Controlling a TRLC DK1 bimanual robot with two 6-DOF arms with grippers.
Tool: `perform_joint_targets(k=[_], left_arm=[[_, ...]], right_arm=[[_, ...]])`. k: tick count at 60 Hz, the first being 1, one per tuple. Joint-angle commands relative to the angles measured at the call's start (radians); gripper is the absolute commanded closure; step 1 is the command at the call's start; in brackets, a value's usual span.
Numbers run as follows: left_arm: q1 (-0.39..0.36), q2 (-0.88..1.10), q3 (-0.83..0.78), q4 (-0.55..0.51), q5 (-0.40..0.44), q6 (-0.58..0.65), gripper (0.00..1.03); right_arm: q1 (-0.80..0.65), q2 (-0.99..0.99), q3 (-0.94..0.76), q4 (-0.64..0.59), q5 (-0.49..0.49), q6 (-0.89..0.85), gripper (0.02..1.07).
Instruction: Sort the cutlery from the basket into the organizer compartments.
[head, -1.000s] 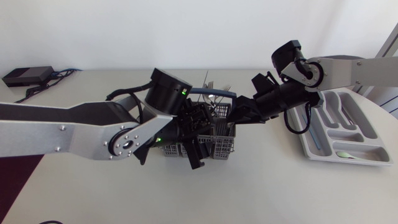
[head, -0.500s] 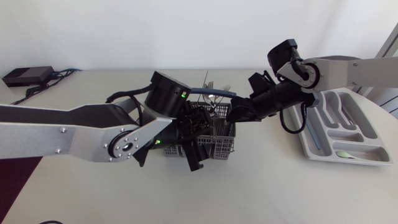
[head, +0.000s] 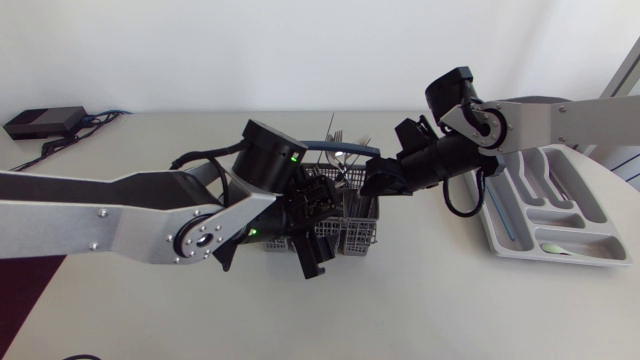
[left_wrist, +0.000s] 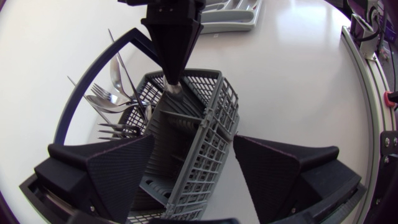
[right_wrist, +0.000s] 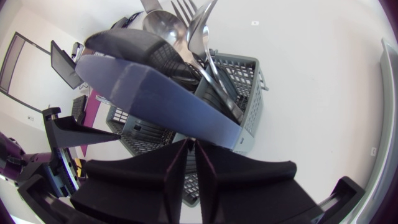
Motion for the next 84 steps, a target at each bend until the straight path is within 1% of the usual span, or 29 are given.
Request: perform_joint_targets(k=[1,14,30,39,50,55,61,64,68,84], left_arm=[[-0.007,-0.023,-0.029,0.01,0.007,0.015,0.16],[-0.009,-0.025,-0.028,0.01,0.005,0.016,0.16],[-0.007,-0.045,-0.036,0.004,0.005,0.019,0.16],[-0.014,-0.053,-0.04,0.004,0.004,0.018,0.16],[-0.018,-0.063,-0.048,0.004,0.001,0.016,0.16],[-0.017,-0.065,-0.051,0.004,0.001,0.016,0.16],[-0.015,-0.068,-0.056,0.007,0.001,0.016,0.16],[-0.017,-0.068,-0.057,0.007,0.001,0.015,0.16],[-0.015,-0.068,-0.059,0.009,0.001,0.016,0.16],[0.005,-0.048,-0.062,0.021,-0.001,0.041,0.16]], right_arm=[[0.008,0.026,-0.038,0.023,0.013,0.027,0.94],[0.017,0.017,-0.052,0.026,0.018,0.021,1.0],[0.014,-0.053,-0.098,0.025,0.019,-0.005,1.01],[0.013,-0.043,-0.097,0.025,0.028,0.0,1.01],[-0.007,-0.018,-0.089,0.026,0.047,0.012,0.98],[-0.015,-0.018,-0.09,0.026,0.061,0.018,0.9],[-0.022,-0.018,-0.094,0.036,0.065,0.024,0.74],[-0.026,-0.02,-0.095,0.036,0.064,0.026,0.67],[-0.026,-0.027,-0.097,0.034,0.062,0.027,0.61],[-0.047,-0.05,-0.107,0.037,0.064,0.027,0.59]])
